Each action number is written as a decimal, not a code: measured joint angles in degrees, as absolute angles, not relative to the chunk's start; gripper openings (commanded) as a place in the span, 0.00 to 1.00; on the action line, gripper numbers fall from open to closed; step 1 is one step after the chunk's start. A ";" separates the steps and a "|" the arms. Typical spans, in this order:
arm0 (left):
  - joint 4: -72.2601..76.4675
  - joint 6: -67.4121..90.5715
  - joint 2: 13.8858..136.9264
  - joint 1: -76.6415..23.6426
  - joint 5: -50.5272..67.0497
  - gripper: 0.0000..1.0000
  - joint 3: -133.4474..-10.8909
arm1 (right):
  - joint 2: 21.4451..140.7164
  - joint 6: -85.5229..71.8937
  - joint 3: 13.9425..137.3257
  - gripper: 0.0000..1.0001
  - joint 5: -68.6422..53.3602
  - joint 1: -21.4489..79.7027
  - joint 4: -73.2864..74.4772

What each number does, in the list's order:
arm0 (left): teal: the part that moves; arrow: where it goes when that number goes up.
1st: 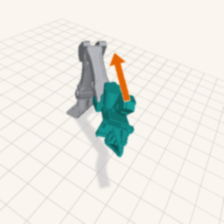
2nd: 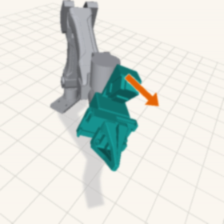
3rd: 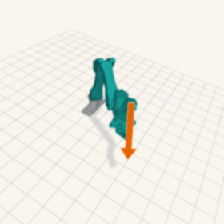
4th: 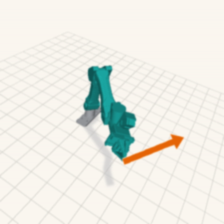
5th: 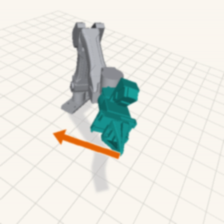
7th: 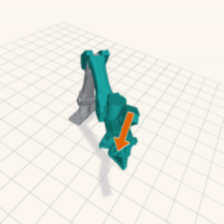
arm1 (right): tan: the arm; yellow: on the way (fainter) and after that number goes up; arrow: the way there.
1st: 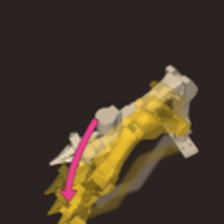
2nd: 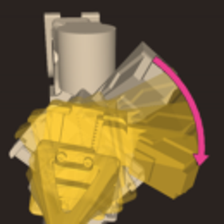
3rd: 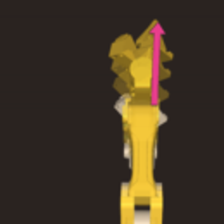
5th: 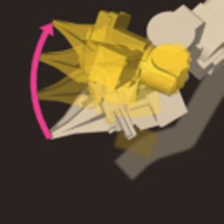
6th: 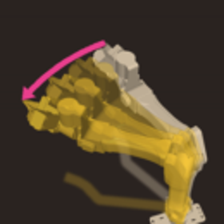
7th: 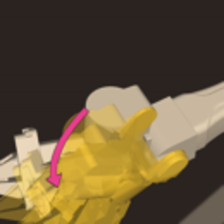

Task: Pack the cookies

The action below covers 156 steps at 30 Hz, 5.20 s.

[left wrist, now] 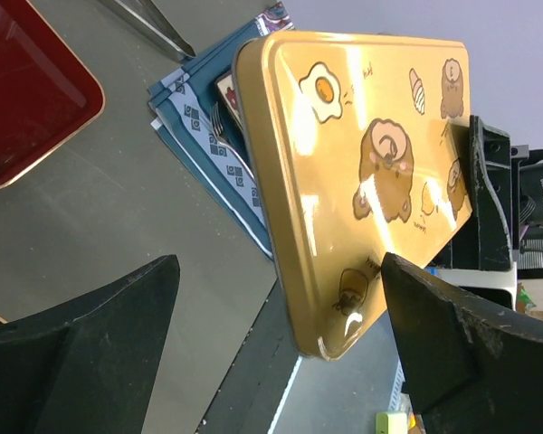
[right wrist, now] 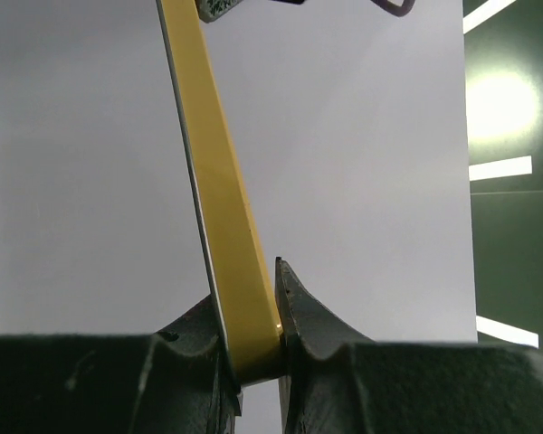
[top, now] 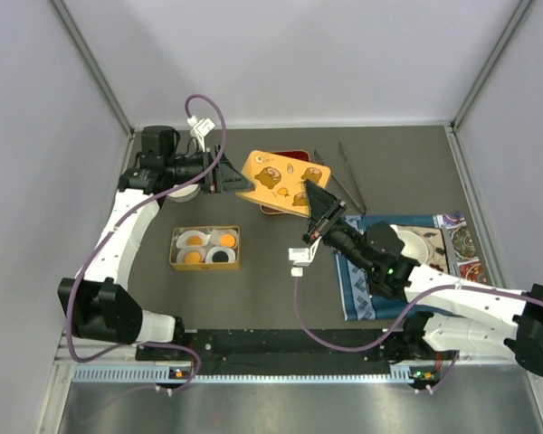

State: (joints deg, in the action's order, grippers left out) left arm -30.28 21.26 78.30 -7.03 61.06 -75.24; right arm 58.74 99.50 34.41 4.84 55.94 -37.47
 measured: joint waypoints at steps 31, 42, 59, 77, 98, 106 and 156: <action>-12.10 37.69 78.67 -8.86 73.06 0.00 -68.34 | 67.88 102.02 32.95 0.73 7.33 57.76 -44.10; -11.60 39.64 76.64 0.97 71.35 0.00 -63.64 | 67.44 91.18 41.95 0.77 16.05 58.39 -27.16; -38.04 13.17 83.29 11.33 63.16 0.00 -66.15 | 78.30 47.18 90.65 0.76 18.20 52.69 25.56; -66.26 -18.98 98.89 24.27 65.69 0.00 -72.93 | 83.68 13.63 88.25 0.72 -13.96 38.06 37.87; -75.70 -46.28 112.20 36.80 68.64 0.00 -71.02 | 90.35 -1.04 77.89 0.70 -24.40 38.92 19.55; -76.69 -48.25 113.01 37.43 69.65 0.00 -69.43 | 93.01 -3.29 77.03 0.70 -24.75 41.30 16.56; -64.10 -27.16 93.86 24.40 67.68 0.00 -59.94 | 97.06 -1.04 78.11 0.70 -18.22 46.98 14.63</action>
